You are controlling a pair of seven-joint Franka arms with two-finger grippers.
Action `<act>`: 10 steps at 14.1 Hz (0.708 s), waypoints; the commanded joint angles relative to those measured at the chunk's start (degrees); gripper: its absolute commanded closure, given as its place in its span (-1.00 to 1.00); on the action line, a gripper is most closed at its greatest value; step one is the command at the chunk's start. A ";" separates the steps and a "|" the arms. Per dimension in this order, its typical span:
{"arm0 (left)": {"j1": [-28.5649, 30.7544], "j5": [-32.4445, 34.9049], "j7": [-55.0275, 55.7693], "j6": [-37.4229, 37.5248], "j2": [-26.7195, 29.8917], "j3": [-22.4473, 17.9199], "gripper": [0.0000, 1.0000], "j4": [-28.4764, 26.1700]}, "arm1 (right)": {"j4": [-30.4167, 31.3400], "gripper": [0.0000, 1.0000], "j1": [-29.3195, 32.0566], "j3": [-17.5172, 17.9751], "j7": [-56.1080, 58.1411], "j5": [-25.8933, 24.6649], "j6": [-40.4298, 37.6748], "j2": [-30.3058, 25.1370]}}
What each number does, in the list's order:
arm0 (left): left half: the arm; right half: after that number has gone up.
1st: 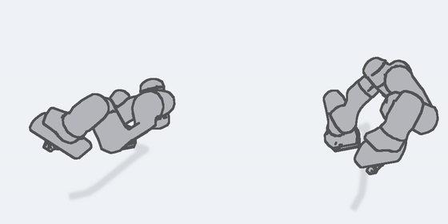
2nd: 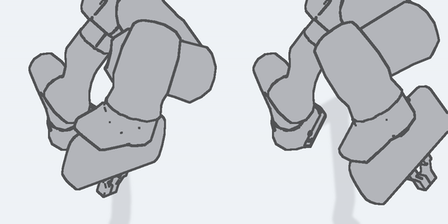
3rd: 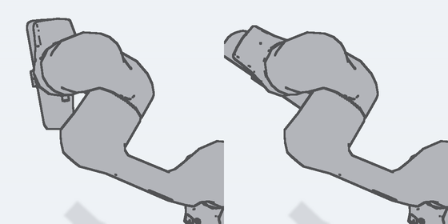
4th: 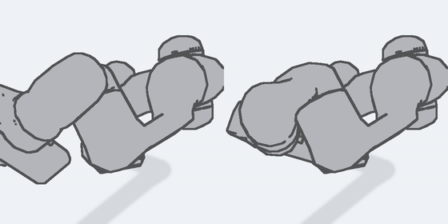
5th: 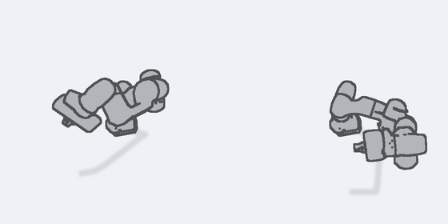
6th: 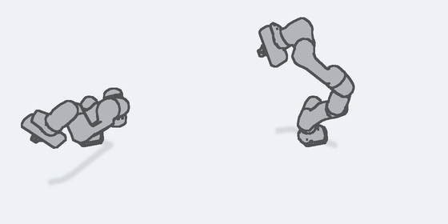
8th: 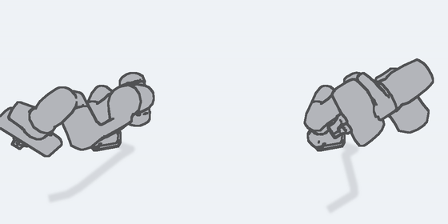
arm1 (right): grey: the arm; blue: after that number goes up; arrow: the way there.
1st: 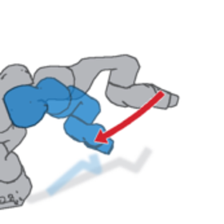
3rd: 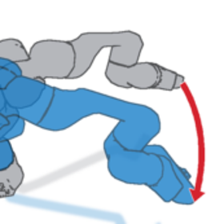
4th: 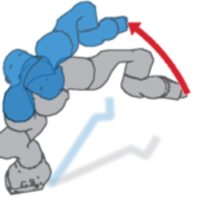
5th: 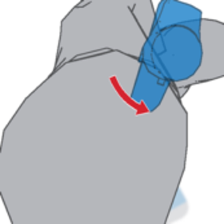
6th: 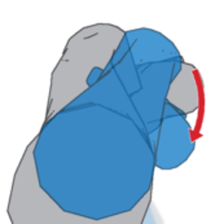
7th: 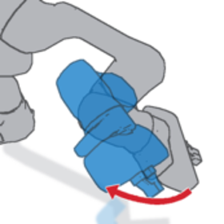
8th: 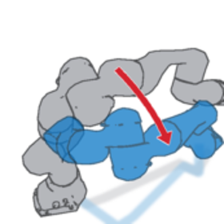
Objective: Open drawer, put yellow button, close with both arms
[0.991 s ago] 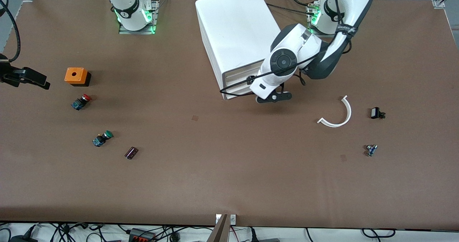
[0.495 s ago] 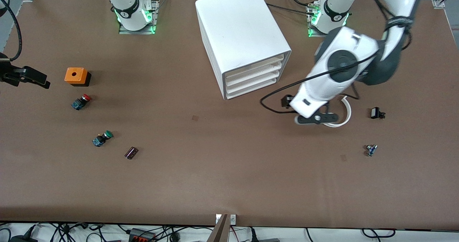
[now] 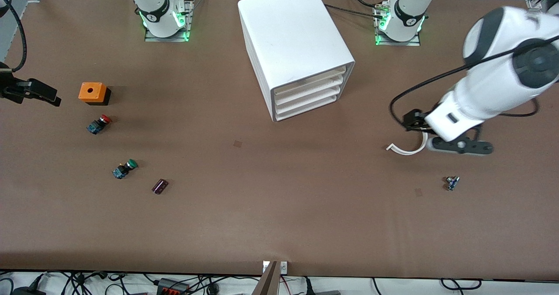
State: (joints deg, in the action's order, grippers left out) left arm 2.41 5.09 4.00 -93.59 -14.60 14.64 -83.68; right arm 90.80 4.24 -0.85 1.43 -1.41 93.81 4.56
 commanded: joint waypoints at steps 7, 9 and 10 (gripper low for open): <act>-3.64 -6.85 -10.42 -9.95 19.34 -9.65 -1.00 -19.67 | 2.37 -1.00 -0.11 0.06 0.86 -0.79 0.32 -2.54; -2.85 -6.41 -10.59 -9.42 19.43 -9.28 -1.00 -19.77 | 2.46 -1.00 -0.11 0.06 0.86 -0.79 0.32 -2.54; -2.85 -6.32 -10.59 -9.33 19.35 -9.20 -1.00 -19.77 | 2.46 -1.00 -0.11 0.06 0.86 -0.79 0.41 -2.37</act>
State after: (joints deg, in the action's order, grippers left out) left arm -1.21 -1.28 -5.35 -102.04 3.34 4.87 -101.75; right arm 91.31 4.24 -0.84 1.46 -1.43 93.82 3.77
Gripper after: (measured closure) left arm 0.000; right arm 0.000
